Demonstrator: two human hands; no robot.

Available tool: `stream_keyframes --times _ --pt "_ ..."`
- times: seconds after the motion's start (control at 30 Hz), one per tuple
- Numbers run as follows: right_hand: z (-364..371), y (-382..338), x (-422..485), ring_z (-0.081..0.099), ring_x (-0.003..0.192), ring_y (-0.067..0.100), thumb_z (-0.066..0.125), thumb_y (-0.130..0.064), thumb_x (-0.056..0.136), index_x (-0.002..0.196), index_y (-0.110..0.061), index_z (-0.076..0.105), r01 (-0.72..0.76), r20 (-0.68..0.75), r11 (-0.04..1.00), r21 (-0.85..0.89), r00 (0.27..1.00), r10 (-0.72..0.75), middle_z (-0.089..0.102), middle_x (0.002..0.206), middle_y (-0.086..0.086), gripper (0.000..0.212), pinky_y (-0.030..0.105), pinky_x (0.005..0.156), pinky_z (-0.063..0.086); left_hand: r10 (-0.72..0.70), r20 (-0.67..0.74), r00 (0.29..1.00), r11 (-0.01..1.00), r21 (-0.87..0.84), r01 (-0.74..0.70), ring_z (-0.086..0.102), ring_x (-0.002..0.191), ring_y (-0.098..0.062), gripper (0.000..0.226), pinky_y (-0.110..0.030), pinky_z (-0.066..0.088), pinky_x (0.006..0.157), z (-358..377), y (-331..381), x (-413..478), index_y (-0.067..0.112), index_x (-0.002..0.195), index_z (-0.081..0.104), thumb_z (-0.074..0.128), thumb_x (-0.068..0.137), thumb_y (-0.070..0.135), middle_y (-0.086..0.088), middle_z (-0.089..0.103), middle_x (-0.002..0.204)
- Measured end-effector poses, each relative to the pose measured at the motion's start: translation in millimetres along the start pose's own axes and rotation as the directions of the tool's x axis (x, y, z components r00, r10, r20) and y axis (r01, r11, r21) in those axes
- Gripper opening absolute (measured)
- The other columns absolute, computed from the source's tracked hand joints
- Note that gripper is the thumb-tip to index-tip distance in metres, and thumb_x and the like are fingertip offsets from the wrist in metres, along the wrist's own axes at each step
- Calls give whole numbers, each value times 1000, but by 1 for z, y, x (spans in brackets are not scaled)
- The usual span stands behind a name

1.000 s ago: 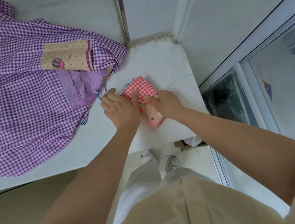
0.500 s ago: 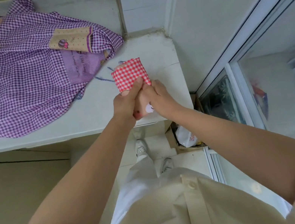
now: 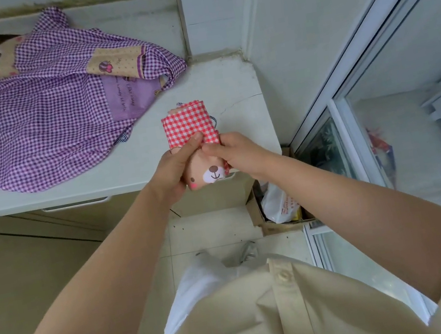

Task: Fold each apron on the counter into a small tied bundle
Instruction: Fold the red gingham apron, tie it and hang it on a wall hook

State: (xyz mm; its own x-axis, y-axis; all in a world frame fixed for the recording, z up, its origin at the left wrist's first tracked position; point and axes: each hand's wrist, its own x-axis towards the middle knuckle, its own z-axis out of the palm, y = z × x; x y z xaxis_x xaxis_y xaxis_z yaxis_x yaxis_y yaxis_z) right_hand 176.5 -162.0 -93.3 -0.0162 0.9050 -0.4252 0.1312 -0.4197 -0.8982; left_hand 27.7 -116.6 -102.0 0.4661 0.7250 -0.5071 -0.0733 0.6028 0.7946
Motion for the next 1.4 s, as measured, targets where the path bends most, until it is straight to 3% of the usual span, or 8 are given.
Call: stream_keyframes --times 0.27,0.4,0.57,0.67,0.8,1.07,1.23,1.4 --pt "44 6 -7 65 85 46 72 -41 81 93 5 64 132 -271 988 -76 951 -148 68 90 28 49 60 72 53 33 -88 996 994 105 -23 68 102 -37 51 -50 51 92 -32 5 -18 -1 114 66 80 78 32 -19 70 112" --pt "62 -3 -8 62 80 18 56 -51 92 97 -1 59 148 -289 989 12 947 -138 64 89 8 50 46 75 53 40 0 999 998 49 -40 69 98 -30 61 -39 58 80 -64 4 -37 1 119 62 83 73 36 -18 69 115" --pt "78 -8 -3 53 116 8 57 -24 97 121 -20 59 164 -299 982 -90 936 -184 60 121 -7 24 26 102 40 -58 196 979 991 130 33 70 96 -24 81 -36 57 79 -100 4 -54 12 114 65 93 48 50 -9 72 109" --pt "89 -11 -5 64 77 10 59 -21 97 104 -9 68 154 -241 985 -76 956 -168 71 91 6 18 28 78 53 -57 224 973 992 121 30 69 98 -24 83 -37 57 82 -115 5 -64 13 114 65 93 47 50 -9 71 110" --pt "91 -15 -10 55 60 -9 63 -15 94 100 -3 71 175 -356 984 -26 918 -173 66 78 -6 16 6 56 40 -46 223 974 995 100 24 68 100 -23 84 -38 57 83 -135 3 -75 14 114 65 94 45 51 -8 70 113" --pt "119 4 -22 59 65 0 67 -11 90 83 -12 71 -10 -198 1000 -6 980 9 69 76 1 8 15 66 46 -71 309 949 993 111 38 67 105 -23 87 -39 56 89 -144 4 -90 14 119 62 93 46 51 -8 69 117" --pt "142 5 -25 67 81 5 60 -9 94 107 -7 71 5 -180 1000 30 984 1 71 87 -5 17 20 74 54 -44 273 961 994 107 15 67 103 -22 80 -39 55 91 -135 -1 -90 15 113 66 94 47 49 -7 70 113" --pt "133 1 -34 39 56 7 47 -14 95 78 -9 59 -31 -91 993 111 995 41 47 62 -3 22 16 47 30 -32 194 980 989 147 3 69 100 -25 86 -36 58 79 -140 -3 -89 11 116 65 94 45 50 -11 71 114"
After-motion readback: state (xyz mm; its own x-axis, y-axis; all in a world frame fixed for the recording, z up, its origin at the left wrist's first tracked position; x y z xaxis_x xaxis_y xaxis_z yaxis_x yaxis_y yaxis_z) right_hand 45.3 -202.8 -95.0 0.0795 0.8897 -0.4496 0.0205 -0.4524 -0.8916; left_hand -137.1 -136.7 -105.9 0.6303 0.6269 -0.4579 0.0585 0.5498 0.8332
